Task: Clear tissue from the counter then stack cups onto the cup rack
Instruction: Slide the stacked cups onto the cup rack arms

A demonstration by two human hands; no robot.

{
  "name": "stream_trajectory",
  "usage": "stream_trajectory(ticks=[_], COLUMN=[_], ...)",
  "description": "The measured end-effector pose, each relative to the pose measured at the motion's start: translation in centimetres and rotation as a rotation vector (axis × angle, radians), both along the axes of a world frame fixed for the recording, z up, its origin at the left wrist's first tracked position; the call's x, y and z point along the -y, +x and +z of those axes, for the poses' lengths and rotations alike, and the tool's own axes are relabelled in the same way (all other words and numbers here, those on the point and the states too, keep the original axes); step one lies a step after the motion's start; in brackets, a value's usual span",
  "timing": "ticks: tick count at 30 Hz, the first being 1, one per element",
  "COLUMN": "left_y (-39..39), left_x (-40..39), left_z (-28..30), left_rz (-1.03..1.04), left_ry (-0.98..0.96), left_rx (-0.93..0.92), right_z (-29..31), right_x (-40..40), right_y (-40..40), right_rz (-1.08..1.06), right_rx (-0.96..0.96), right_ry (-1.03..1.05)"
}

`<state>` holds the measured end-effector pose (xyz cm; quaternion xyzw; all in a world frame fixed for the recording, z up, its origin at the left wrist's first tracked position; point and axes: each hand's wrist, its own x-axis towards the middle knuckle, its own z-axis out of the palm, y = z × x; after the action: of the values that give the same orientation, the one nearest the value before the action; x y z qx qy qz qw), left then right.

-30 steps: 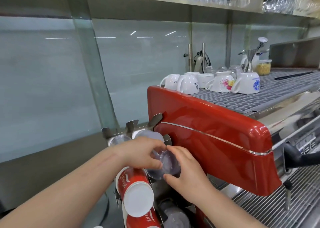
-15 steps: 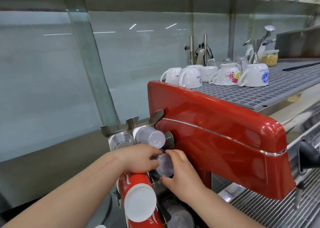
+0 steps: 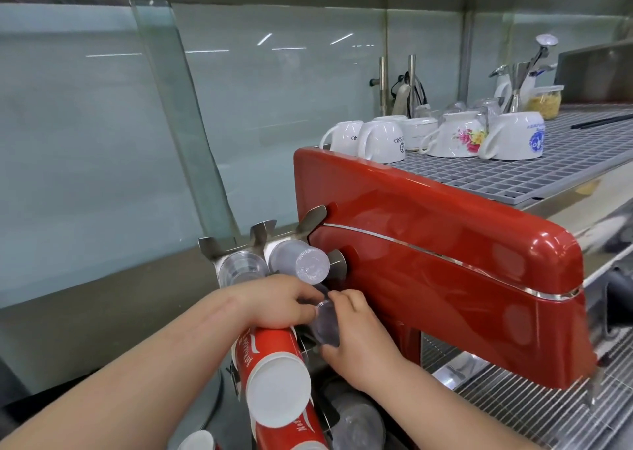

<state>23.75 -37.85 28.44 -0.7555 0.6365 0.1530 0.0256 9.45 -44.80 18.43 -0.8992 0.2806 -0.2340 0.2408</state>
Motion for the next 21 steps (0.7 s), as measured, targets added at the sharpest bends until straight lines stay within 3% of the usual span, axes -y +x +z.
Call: stream_trajectory(ticks=[11,17,21], left_y=[-1.9,-2.9,-3.2], left_x=[-1.0,-3.0,-5.3], left_z=[2.0,5.1,7.7], left_rz=[-0.050,-0.054,-0.023], left_ry=[0.089,0.136,0.110], left_rx=[0.154,0.295,0.326], right_z=[3.6,9.7,13.6], right_x=[-1.5,-3.1,-4.5], right_y=[-1.2,-1.6,-1.9], right_rz=[-0.036,0.046,0.080], right_rx=[-0.288,-0.617,-0.735], right_ry=[-0.059,-0.237,-0.298])
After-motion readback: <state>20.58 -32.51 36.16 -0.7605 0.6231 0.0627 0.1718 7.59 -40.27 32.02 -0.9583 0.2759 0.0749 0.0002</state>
